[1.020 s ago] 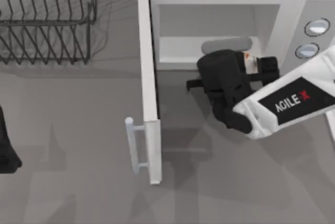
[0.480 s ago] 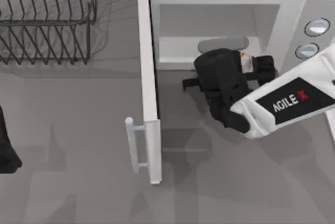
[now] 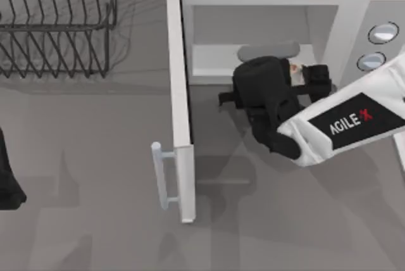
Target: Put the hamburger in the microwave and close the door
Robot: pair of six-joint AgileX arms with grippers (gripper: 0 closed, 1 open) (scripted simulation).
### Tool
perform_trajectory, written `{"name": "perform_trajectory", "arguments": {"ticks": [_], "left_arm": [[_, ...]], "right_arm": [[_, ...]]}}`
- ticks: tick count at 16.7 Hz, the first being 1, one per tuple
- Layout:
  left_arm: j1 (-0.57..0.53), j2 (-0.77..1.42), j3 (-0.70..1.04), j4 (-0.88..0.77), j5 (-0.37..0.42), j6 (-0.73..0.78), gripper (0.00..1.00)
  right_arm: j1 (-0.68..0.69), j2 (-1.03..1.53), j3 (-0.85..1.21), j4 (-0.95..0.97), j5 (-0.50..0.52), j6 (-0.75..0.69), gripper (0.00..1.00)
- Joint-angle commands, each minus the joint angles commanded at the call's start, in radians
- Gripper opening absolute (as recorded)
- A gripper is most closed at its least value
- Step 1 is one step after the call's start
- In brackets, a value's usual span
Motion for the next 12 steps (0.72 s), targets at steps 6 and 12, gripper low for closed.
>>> {"name": "perform_trajectory", "arguments": {"ticks": [6,12], "left_arm": [[0.0,0.0,0.0,0.0,0.0,0.0,1.0],[0.0,0.0,0.0,0.0,0.0,0.0,1.0]], "right_arm": [[0.056,-0.101,-0.002,0.015,0.064,0.059,1.0],[0.164,-0.223,-0.103,-0.007,0.165,0.171,1.0]]}}
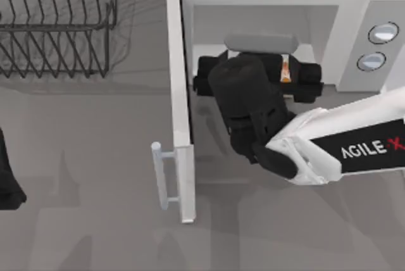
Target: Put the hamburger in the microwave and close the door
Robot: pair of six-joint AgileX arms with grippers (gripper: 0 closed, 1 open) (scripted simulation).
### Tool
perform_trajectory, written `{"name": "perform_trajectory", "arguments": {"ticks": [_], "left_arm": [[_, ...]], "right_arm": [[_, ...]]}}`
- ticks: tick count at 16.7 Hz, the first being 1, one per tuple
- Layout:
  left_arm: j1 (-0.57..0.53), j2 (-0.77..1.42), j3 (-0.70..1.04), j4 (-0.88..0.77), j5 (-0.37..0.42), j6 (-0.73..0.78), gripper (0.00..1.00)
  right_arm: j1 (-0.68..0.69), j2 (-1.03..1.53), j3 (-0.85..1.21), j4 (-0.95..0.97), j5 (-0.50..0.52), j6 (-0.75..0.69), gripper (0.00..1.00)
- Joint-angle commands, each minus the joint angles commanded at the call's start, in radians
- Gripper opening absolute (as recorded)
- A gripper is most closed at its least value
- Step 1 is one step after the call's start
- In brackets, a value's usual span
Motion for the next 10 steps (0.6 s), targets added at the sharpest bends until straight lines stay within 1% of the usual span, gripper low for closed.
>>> {"name": "perform_trajectory", "arguments": {"ticks": [6,10], "left_arm": [[0.0,0.0,0.0,0.0,0.0,0.0,1.0],[0.0,0.0,0.0,0.0,0.0,0.0,1.0]], "right_arm": [[0.125,-0.106,-0.154,-0.046,0.102,0.13,1.0],[0.199,-0.148,-0.264,-0.085,0.151,0.208,1.0]]}}
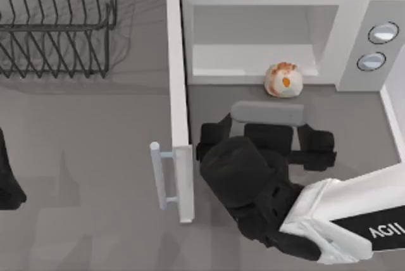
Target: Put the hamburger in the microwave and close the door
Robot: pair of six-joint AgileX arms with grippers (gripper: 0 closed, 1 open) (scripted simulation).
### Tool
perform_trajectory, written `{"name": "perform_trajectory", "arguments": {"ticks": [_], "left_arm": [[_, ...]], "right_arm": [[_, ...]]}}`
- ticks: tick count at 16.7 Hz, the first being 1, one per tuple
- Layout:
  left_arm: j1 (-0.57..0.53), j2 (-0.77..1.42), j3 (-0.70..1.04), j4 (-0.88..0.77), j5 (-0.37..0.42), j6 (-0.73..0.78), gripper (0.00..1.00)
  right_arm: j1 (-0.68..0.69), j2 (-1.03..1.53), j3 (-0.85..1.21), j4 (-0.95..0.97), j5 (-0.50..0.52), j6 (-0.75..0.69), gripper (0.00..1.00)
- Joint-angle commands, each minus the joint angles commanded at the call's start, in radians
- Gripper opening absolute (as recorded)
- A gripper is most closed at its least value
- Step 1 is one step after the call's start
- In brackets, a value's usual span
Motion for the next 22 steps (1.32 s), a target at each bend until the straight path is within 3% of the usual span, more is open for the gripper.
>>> {"name": "perform_trajectory", "arguments": {"ticks": [9,22], "left_arm": [[0.0,0.0,0.0,0.0,0.0,0.0,1.0],[0.0,0.0,0.0,0.0,0.0,0.0,1.0]], "right_arm": [[0.083,0.037,-0.176,-0.088,0.005,0.087,1.0],[0.076,-0.088,-0.093,-0.132,0.048,0.084,1.0]]}}
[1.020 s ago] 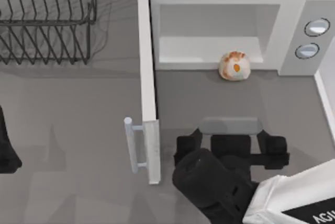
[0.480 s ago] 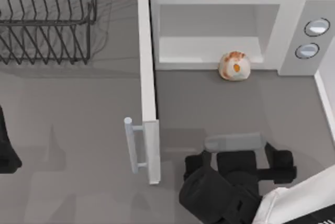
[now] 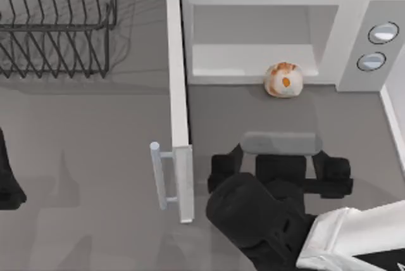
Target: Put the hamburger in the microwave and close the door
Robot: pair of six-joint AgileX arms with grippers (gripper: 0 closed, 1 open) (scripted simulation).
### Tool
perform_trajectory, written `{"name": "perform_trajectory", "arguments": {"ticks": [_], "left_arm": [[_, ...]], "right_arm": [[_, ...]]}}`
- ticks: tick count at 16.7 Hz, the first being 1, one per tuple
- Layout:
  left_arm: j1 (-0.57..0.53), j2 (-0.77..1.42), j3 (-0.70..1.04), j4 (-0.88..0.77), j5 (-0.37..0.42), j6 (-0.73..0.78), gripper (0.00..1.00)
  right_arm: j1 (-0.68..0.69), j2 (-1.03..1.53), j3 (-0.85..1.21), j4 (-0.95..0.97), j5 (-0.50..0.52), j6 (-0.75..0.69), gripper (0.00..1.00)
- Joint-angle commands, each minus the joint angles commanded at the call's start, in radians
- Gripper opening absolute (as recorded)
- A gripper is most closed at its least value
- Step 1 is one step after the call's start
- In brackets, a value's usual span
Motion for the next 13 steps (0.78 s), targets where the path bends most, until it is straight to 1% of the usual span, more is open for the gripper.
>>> {"name": "perform_trajectory", "arguments": {"ticks": [13], "left_arm": [[0.0,0.0,0.0,0.0,0.0,0.0,1.0]], "right_arm": [[-0.001,-0.174,0.05,-0.294,-0.024,-0.006,1.0]]}}
